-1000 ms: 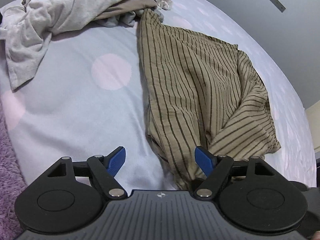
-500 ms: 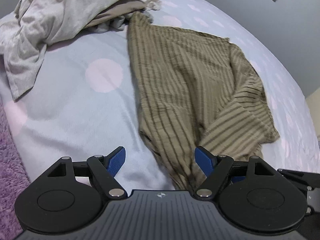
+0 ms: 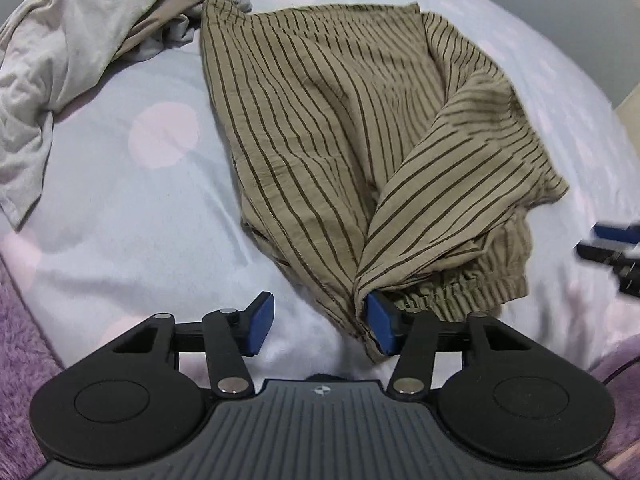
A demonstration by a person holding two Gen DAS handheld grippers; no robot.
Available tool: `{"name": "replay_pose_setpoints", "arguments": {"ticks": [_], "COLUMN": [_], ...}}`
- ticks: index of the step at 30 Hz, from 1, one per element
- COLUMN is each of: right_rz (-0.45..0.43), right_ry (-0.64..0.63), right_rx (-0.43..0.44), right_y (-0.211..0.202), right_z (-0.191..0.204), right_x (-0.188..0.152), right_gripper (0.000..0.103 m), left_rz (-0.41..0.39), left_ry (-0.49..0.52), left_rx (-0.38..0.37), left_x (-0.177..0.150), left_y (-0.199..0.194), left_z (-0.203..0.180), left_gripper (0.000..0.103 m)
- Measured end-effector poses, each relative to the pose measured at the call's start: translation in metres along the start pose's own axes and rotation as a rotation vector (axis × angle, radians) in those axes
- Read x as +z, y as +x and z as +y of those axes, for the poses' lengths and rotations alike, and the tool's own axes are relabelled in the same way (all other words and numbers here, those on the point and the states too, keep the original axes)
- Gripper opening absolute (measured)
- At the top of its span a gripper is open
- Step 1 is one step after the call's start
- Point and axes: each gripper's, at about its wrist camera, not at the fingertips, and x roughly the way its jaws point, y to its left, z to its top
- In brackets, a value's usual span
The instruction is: Fold clothes
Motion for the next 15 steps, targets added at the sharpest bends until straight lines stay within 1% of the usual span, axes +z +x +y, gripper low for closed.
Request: {"name": "replay_pose_setpoints", "arguments": {"ticks": [2, 5, 7, 10, 12, 14, 15], "right_rz": [0.004, 0.018, 0.03, 0.052, 0.057, 0.028, 0.012], "right_ry": [-0.07, -0.227, -0.318, -0.408, -0.437, -0.503, -0.551], "right_rx": [-0.041, -0.125, -0.16, -0.194, -0.203, -0.22, -0.244], "right_y": [0.006, 0.021, 0.033, 0.052, 0.06, 0.066, 0.07], "right_z": [-0.011, -0.02, -0.022, -0.027, -0.031, -0.031, -0.028], "right_x": [0.002, 0.003, 0.002, -0.001, -0.001, -0.003, -0.005], "right_gripper": [0.045, 0.045, 0.045, 0.045, 0.044, 0.044, 0.044], "left_rz": [0.016, 0.041, 0.06, 0.073, 0.08, 0.091, 0.097], "left_ry": [0.015, 0.035, 0.041, 0.045, 0.05, 0.054, 0.055], "left_rx": [0.015, 0.038, 0.047, 0.055, 0.058, 0.054, 0.051], "left_x": [0.002, 0.002, 0.001, 0.0, 0.001, 0.004, 0.005], "left_y": [0.004, 0.011, 0.016, 0.022, 0.022, 0.022, 0.021], "left_z": [-0.005, -0.009, -0.01, -0.011, -0.012, -0.012, -0.012], "left_gripper": [0.047, 0.047, 0.047, 0.049, 0.049, 0.049, 0.049]}}
